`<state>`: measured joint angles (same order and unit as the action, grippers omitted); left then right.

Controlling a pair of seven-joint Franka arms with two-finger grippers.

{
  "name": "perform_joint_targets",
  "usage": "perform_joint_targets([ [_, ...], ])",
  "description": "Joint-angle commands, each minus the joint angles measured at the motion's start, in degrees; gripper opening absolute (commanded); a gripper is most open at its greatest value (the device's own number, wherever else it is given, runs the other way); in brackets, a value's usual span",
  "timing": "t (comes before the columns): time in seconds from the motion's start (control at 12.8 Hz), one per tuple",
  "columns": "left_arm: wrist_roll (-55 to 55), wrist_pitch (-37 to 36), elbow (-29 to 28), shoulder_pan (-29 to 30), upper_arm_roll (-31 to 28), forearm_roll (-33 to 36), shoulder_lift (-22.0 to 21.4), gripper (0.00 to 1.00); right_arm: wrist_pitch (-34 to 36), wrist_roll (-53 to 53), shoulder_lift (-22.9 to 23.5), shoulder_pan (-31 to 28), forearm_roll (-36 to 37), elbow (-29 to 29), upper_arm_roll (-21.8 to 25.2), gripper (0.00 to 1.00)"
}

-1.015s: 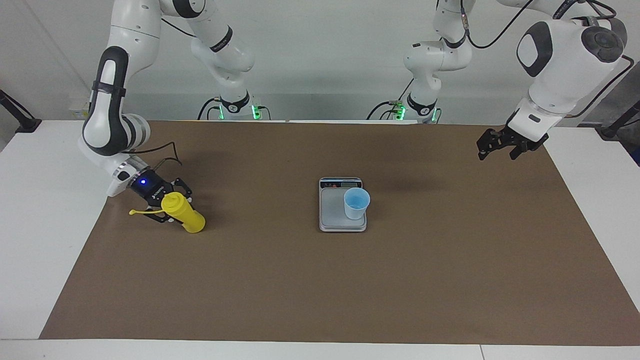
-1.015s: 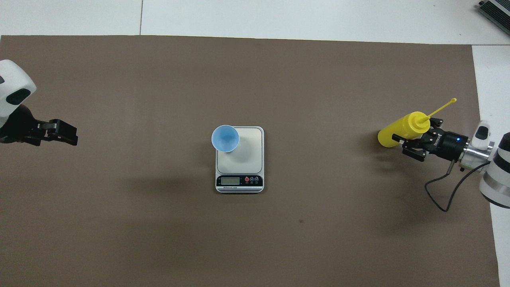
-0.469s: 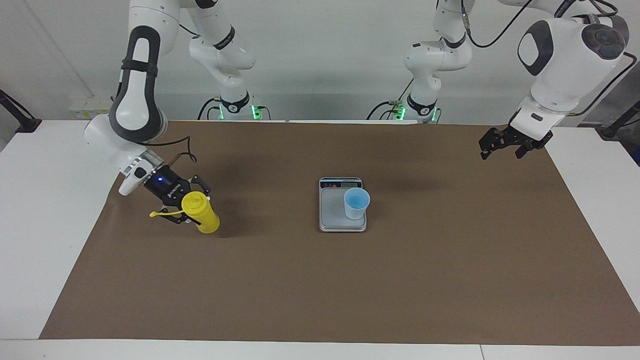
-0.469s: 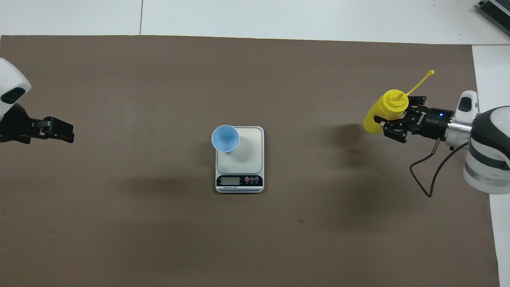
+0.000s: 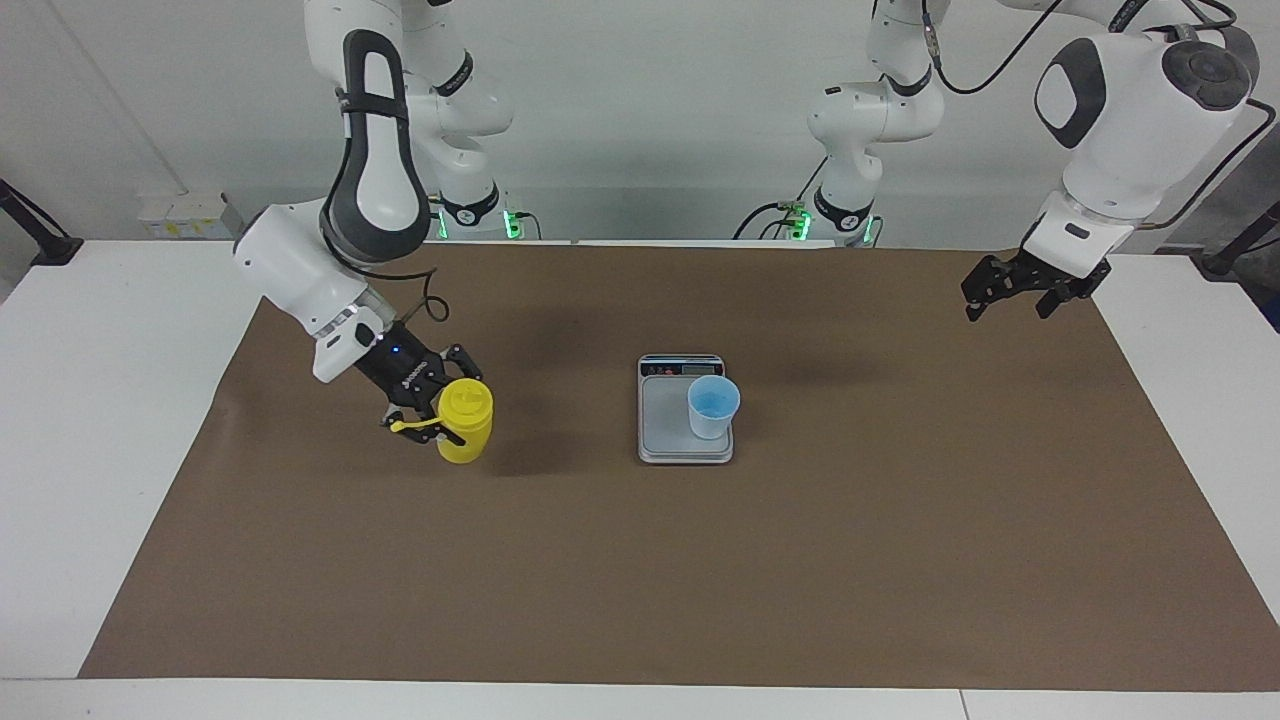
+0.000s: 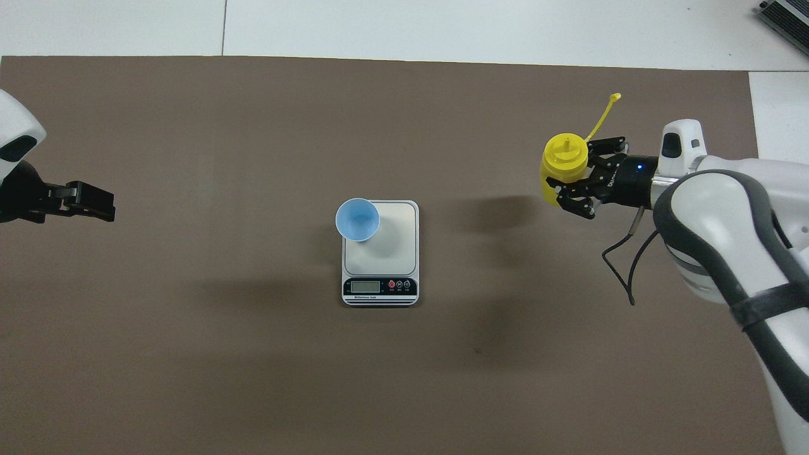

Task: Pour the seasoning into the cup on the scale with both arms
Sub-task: 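Lift the yellow bottle with the right gripper toward the cup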

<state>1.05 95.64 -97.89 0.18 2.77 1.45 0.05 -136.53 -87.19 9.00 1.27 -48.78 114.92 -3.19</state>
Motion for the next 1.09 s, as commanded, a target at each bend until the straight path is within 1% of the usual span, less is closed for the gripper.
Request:
perform_joint_targets([
  [0.0,1.0,1.6,-1.6,-0.3,0.0,0.4,-1.6,1.0,-1.6,7.8,-0.3,3.3,7.7,-2.0,-0.1,0.16],
  [0.23,0.9,1.7,-2.0,-0.3,0.0,0.2,-1.7,1.0,-4.7,17.2,0.0,8.6,15.4,-2.4,-0.1,0.16],
  [0.39,0.8,1.7,-2.2,-0.3,0.0,0.1,-1.8,1.0,-6.5,24.8,0.1,11.7,23.1,-2.9,-0.1,0.16],
  [0.55,0.9,1.7,-2.5,-0.3,0.0,0.1,-2.1,1.0,-6.7,32.0,0.5,14.2,30.8,-3.4,-0.2,0.16],
  [0.78,0.8,1.7,-3.1,-0.3,0.0,0.1,-2.3,1.0,-5.9,41.5,3.2,18.1,42.9,-6.9,-0.2,0.16],
  [1.02,0.8,2.4,-4.8,-0.3,0.0,0.1,-3.1,1.0,-3.8,47.4,3.9,21.0,53.6,-8.1,-0.2,0.16],
])
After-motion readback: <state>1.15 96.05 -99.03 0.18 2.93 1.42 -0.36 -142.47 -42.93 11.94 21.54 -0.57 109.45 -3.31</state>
